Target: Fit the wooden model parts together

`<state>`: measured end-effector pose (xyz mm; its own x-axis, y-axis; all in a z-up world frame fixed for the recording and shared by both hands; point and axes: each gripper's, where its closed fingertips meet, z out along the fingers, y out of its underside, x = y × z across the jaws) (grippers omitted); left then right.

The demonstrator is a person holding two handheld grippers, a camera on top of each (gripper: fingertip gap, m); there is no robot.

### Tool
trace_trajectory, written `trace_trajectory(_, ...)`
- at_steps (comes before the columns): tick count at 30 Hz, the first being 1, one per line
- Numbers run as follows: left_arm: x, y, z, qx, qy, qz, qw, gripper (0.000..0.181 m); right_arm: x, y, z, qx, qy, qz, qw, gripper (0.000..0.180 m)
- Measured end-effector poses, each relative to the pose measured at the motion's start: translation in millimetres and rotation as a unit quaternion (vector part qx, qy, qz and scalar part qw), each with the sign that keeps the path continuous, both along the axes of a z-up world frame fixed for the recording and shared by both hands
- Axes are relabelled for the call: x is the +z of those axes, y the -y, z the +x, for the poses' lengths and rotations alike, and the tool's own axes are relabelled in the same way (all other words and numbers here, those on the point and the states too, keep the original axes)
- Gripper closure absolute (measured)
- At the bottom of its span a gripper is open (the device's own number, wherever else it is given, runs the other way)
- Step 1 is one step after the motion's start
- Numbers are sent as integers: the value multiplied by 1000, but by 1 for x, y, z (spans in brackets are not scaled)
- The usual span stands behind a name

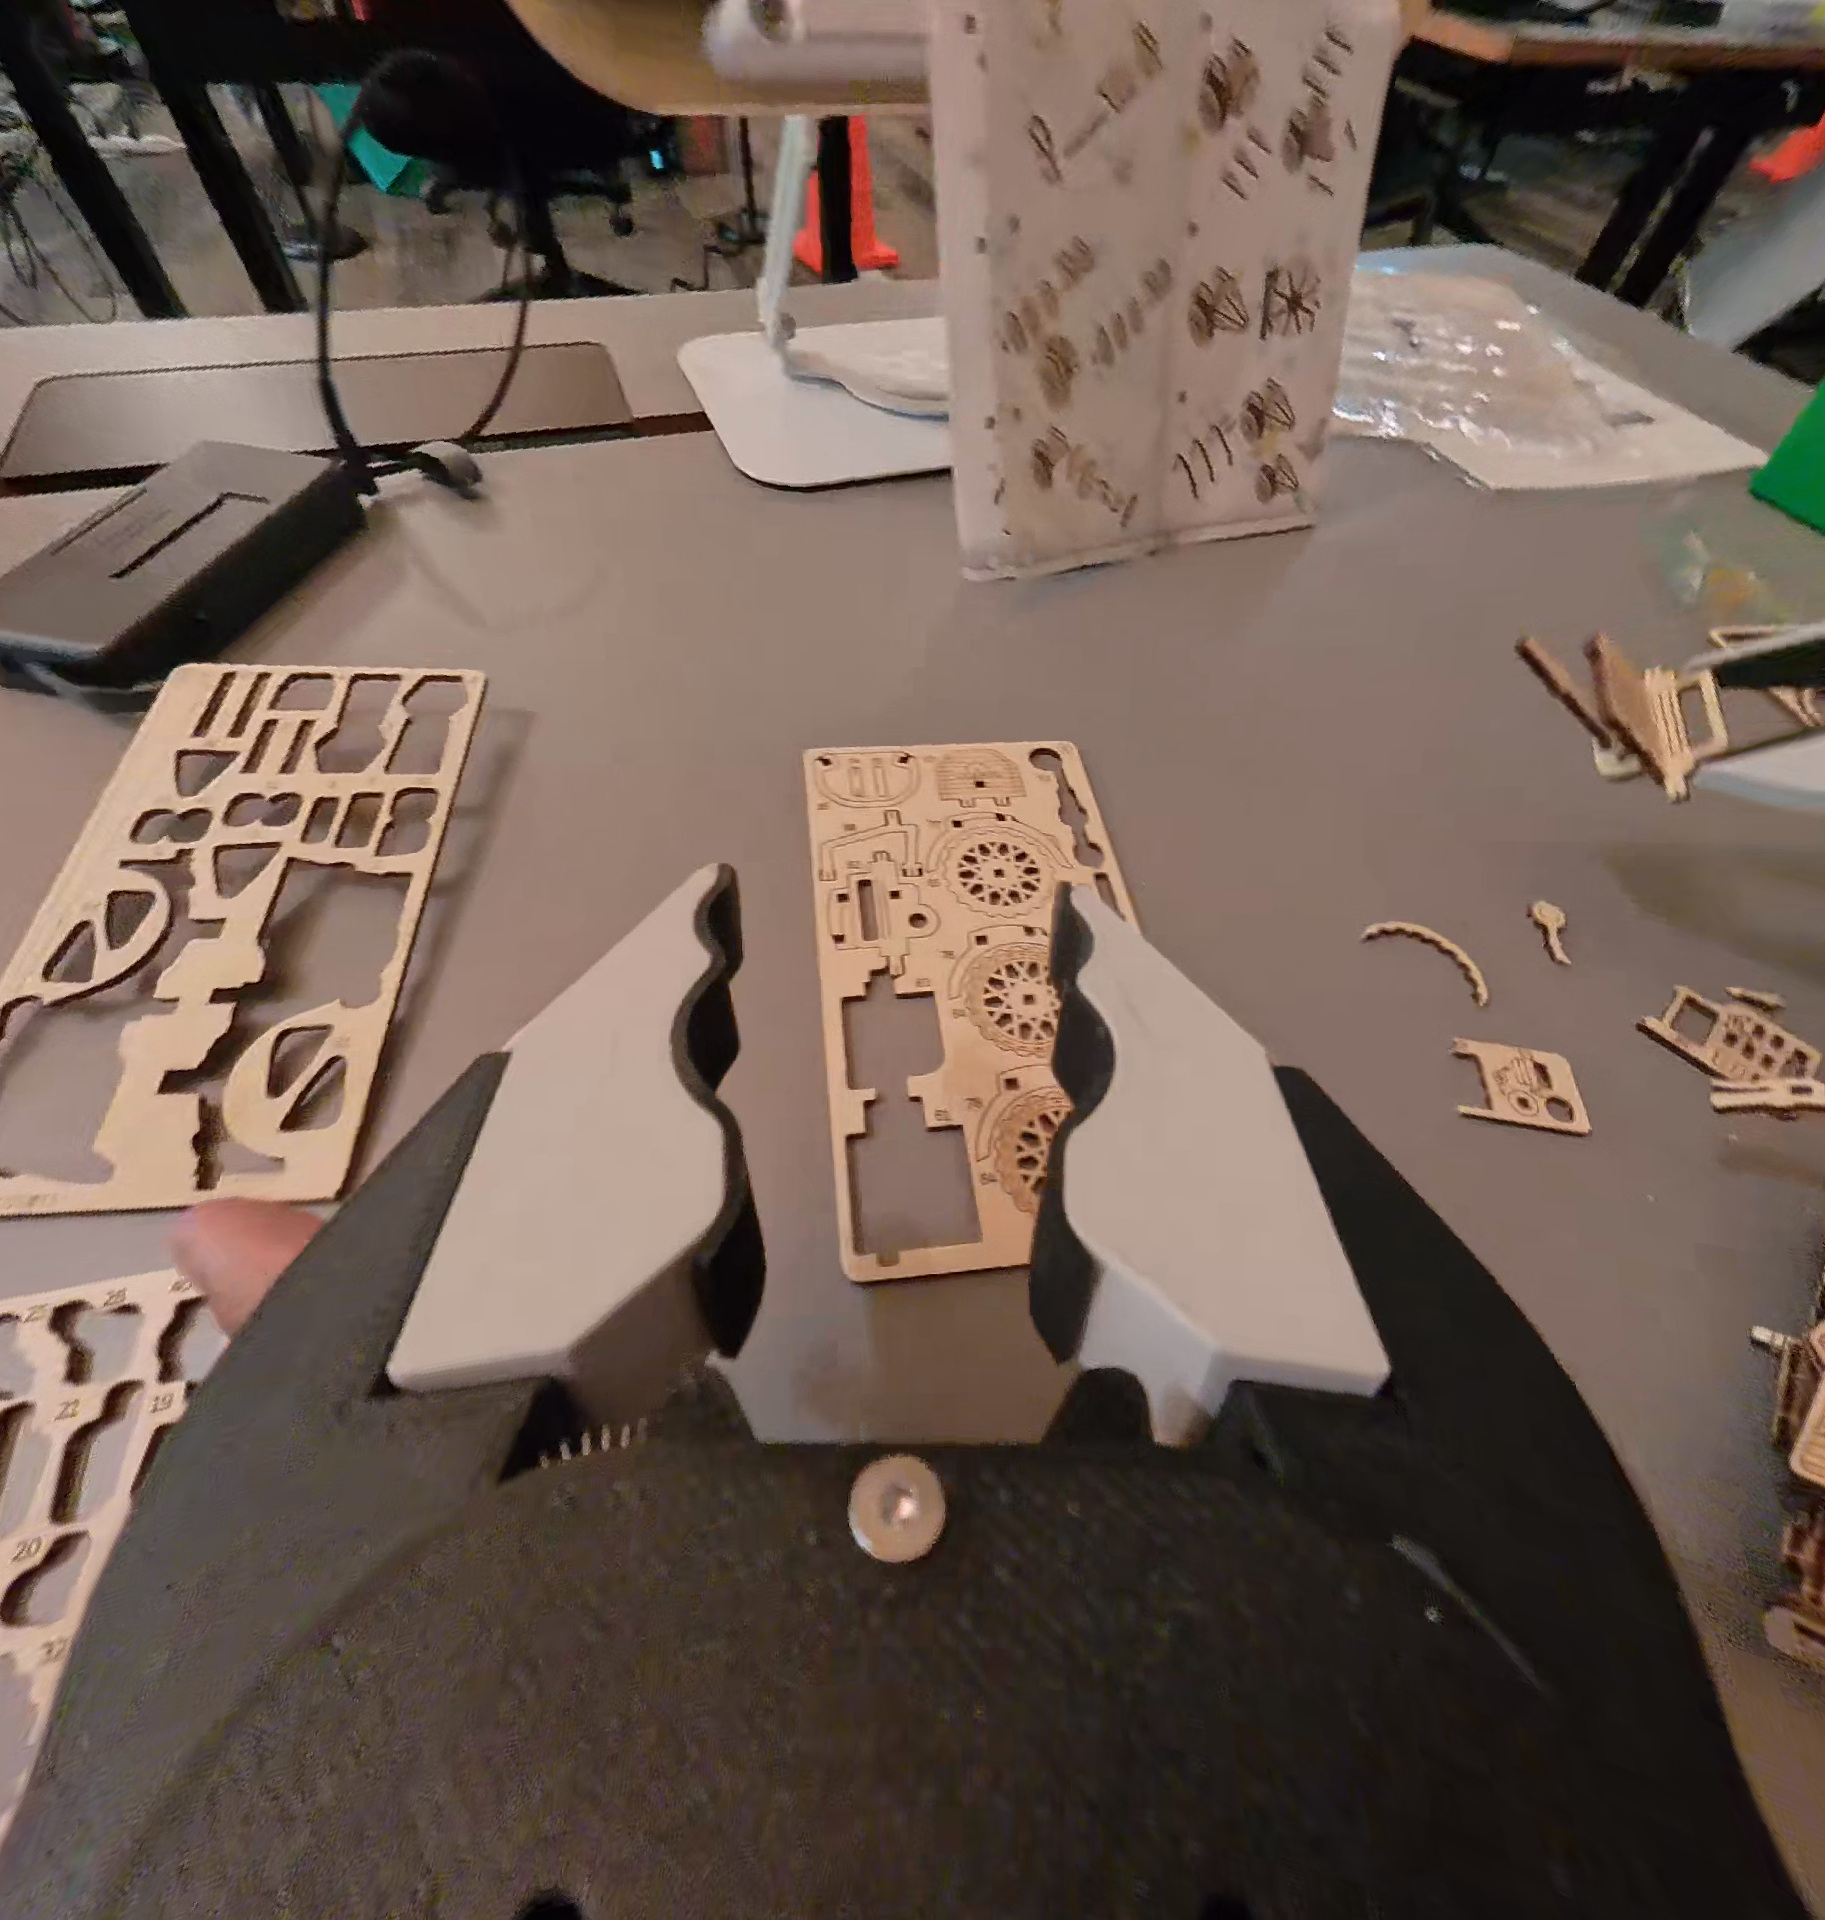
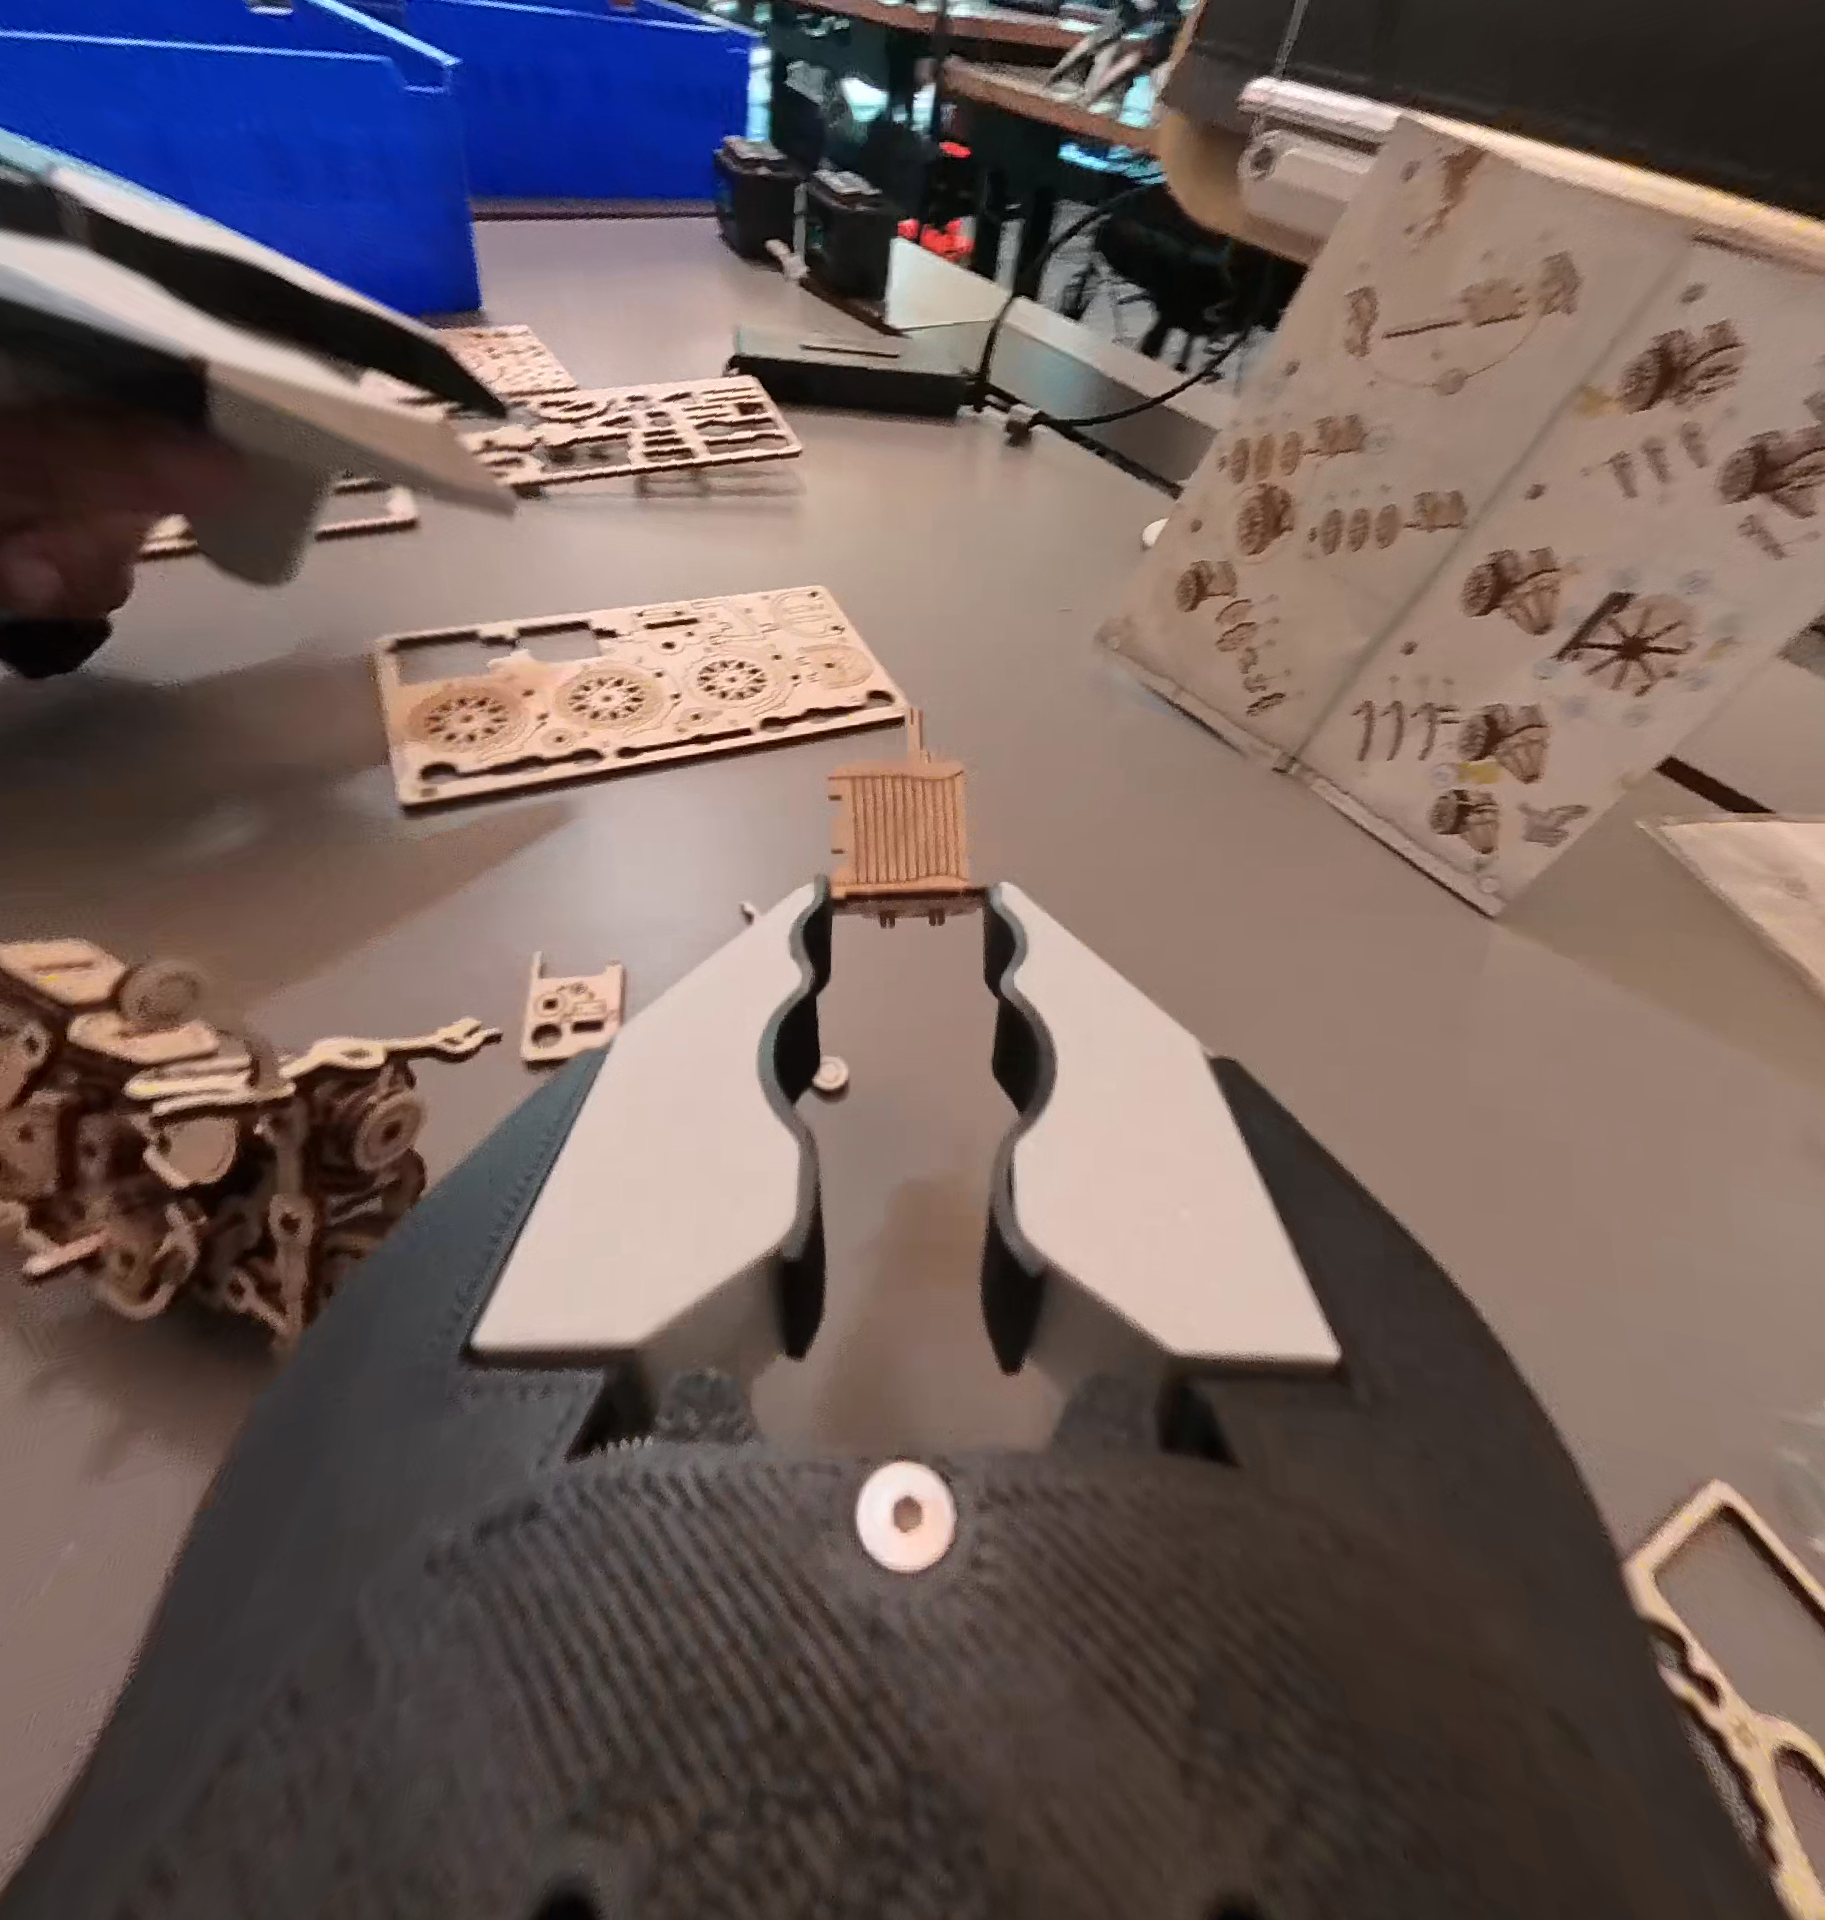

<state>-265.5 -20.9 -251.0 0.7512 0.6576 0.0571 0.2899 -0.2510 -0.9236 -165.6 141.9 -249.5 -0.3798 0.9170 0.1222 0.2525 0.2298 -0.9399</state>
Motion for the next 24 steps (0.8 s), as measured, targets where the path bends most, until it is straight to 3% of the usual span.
trace_trajectory(10, 17, -3, 9, 12, -57, -6, 998, 142, 5, 3, 6, 37, -23, 9, 999, 151)
trace_trajectory(17, 30, 6, 6, 59, -78, 31, 995, 178, 14, -2, 20, 14, -39, -36, 999, 151)
trace_trajectory(24, 49, -57, -20, 45, -88, 16, 995, 181, 7, -27, -12, -71, 5, -64, 995, 151)
